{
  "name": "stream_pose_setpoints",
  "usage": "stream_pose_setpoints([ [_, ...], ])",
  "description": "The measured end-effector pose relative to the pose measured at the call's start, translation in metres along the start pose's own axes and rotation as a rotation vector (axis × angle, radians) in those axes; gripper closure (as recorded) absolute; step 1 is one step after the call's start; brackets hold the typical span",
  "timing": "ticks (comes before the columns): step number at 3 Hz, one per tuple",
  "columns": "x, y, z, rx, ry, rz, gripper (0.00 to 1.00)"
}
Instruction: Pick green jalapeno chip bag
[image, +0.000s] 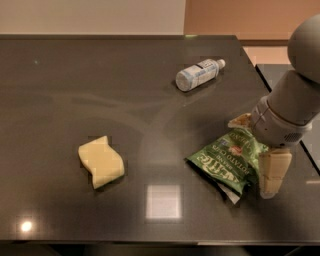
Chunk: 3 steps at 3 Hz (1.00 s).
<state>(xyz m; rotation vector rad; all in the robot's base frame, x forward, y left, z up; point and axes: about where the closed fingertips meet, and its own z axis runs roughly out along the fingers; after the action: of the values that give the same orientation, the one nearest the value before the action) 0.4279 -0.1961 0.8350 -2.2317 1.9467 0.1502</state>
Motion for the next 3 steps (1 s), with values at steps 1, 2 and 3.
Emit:
stream_pose_setpoints([
  [1,0.004,-0.004,0.004,-0.003,0.016,0.002,0.23],
  [2,0.007,-0.008,0.000,-0.004,0.020,0.013,0.47],
  [3,0.007,-0.013,-0.010,0.007,0.015,0.025,0.70],
])
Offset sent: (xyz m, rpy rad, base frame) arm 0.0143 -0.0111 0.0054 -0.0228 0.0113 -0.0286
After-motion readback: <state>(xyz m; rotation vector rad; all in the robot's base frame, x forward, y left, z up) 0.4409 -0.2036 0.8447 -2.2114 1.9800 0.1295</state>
